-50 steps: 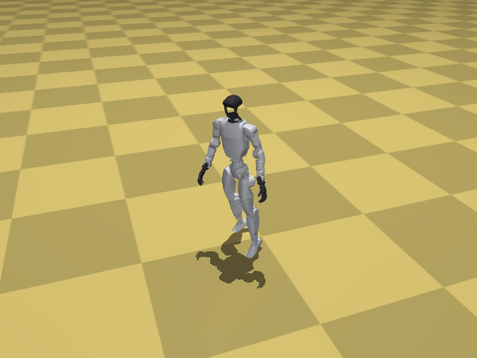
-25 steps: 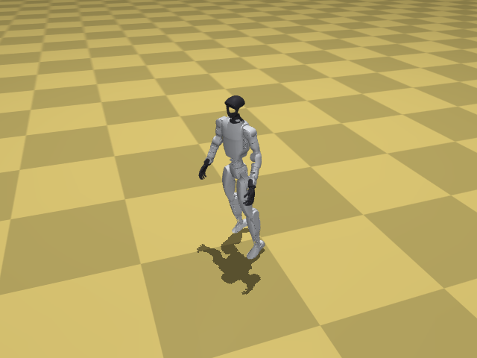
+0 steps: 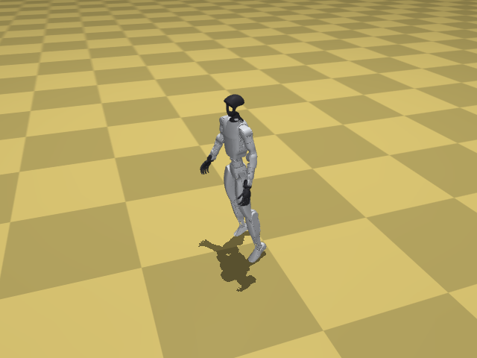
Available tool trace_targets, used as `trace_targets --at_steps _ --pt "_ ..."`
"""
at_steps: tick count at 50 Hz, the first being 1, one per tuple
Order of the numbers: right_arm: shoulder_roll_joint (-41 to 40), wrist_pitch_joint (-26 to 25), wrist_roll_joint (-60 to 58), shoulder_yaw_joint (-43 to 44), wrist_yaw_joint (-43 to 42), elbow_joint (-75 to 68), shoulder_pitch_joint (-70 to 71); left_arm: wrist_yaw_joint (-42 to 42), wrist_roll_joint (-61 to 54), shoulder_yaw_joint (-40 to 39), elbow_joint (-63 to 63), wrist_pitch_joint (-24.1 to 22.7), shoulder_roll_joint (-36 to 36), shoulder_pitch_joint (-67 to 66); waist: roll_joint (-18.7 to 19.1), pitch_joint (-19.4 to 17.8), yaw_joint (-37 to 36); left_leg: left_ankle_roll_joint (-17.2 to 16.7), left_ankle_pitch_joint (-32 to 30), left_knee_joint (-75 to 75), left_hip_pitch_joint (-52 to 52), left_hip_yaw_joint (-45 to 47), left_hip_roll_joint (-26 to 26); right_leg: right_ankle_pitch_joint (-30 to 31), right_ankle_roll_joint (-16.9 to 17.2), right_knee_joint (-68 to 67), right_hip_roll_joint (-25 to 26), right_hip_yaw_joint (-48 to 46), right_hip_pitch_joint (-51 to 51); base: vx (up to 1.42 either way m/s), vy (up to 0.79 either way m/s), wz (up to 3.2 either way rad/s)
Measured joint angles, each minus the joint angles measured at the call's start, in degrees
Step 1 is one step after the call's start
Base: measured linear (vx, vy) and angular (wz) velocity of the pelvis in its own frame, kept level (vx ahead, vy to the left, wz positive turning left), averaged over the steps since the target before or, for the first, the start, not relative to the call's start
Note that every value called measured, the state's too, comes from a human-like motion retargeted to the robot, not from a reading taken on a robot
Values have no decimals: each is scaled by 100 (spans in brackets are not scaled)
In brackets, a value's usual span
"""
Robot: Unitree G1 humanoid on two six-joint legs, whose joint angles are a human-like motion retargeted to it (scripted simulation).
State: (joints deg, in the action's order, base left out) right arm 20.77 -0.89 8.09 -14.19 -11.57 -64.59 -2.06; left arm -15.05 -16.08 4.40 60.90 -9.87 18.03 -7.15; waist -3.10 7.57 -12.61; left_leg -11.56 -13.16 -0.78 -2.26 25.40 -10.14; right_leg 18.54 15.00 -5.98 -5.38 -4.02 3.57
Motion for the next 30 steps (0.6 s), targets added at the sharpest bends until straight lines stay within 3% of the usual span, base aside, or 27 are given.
trace_targets --at_steps 30 --pt "302 -82 318 399 -49 -90 -189 299 228 313 -275 246 132 533 14 -266 1169 522 -597 478 -403 1484 -336 41 0 220 428 910 -122 -2 -15 -43"
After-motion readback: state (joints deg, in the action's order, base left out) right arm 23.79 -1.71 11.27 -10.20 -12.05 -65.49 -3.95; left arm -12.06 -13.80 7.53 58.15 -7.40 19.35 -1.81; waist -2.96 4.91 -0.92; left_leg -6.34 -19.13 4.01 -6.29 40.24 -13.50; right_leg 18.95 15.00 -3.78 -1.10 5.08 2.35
